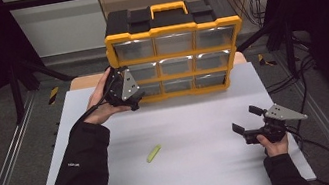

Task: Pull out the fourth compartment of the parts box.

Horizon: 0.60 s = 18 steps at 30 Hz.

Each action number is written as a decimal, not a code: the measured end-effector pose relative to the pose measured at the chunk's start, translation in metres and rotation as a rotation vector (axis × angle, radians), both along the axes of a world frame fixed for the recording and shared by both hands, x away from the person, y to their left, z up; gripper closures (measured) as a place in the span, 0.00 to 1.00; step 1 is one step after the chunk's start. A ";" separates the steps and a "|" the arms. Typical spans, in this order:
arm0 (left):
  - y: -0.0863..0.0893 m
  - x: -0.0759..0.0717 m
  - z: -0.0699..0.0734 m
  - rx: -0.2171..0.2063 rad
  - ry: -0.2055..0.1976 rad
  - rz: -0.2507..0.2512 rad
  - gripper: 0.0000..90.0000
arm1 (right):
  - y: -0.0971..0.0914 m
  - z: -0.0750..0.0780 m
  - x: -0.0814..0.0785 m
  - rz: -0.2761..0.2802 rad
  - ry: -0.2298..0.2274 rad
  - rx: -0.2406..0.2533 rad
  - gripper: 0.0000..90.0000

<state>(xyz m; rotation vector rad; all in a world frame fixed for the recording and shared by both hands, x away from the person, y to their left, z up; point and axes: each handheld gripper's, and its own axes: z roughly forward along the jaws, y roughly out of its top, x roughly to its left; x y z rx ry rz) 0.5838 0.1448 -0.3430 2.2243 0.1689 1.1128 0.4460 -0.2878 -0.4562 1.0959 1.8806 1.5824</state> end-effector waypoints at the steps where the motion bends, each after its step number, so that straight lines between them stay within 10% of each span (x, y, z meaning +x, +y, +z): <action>1: 0.000 0.001 0.000 0.006 -0.001 -0.001 0.03 | 0.000 0.000 0.000 0.000 0.001 -0.001 0.01; 18: -0.013 0.014 -0.007 0.141 -0.092 -0.038 0.06 | 0.000 0.000 0.000 -0.001 -0.002 -0.003 0.01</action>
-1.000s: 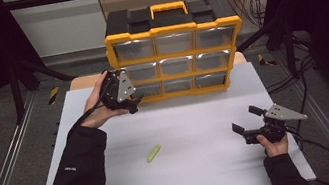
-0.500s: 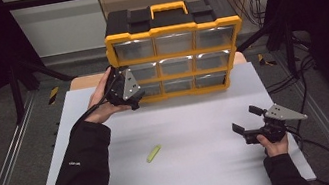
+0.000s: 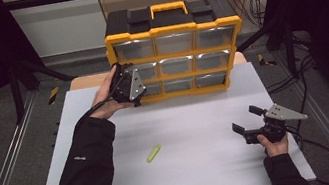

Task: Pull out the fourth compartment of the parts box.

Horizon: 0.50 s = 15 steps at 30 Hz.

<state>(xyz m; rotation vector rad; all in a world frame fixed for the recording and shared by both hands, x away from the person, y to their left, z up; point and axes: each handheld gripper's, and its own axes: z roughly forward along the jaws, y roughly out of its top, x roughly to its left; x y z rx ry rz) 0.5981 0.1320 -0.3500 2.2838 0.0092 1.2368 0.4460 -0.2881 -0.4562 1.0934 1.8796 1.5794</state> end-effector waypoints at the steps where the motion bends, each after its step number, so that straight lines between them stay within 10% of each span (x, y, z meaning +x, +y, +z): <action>1: 0.000 0.000 0.000 0.000 0.000 0.000 0.07 | 0.000 0.000 0.000 0.000 0.000 0.000 0.01; 15: -0.011 0.004 -0.009 0.083 -0.105 -0.021 0.18 | 0.000 0.000 0.000 -0.003 -0.003 0.001 0.01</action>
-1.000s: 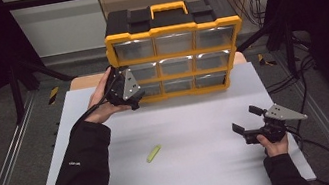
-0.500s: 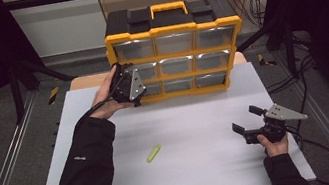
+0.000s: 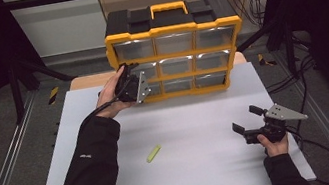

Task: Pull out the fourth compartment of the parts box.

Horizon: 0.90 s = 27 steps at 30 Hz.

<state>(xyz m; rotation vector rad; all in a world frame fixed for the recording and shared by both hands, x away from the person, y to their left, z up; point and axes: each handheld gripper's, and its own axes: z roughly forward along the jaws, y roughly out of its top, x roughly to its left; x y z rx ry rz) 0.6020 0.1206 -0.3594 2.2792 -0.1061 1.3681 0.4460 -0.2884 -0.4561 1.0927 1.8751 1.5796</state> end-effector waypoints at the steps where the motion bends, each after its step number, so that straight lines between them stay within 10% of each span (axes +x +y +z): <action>1: 0.000 0.000 -0.001 0.011 -0.015 0.001 0.20 | 0.000 0.000 0.000 0.000 0.000 -0.001 0.01; 27: -0.001 0.001 -0.007 0.149 -0.242 0.015 0.63 | 0.000 0.000 0.000 -0.001 0.004 0.004 0.01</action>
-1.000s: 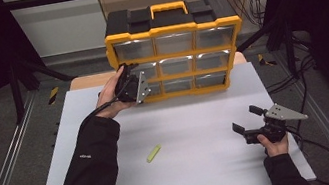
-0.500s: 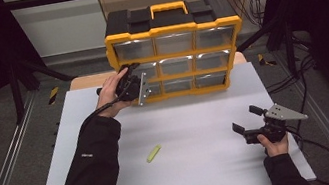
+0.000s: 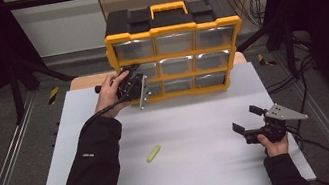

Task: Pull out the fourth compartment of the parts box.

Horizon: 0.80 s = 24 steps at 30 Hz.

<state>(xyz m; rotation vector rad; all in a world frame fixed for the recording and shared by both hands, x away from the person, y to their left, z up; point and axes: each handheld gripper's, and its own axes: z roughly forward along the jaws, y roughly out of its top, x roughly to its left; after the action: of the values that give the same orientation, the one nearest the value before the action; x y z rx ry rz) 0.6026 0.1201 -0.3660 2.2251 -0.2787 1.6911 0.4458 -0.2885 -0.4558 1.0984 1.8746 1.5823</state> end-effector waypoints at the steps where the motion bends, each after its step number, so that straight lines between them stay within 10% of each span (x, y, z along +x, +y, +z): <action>1: 0.000 0.000 0.000 0.001 -0.004 0.001 0.64 | 0.000 0.000 0.000 0.000 0.000 0.000 0.01; 24: -0.003 -0.001 0.000 0.075 -0.098 0.016 0.85 | 0.000 0.000 0.000 0.004 0.001 -0.001 0.01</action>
<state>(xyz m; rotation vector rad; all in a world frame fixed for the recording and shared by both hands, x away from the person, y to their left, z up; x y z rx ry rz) 0.6012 0.1175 -0.3657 2.2058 -0.3540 1.8300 0.4459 -0.2884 -0.4560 1.0957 1.8792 1.5826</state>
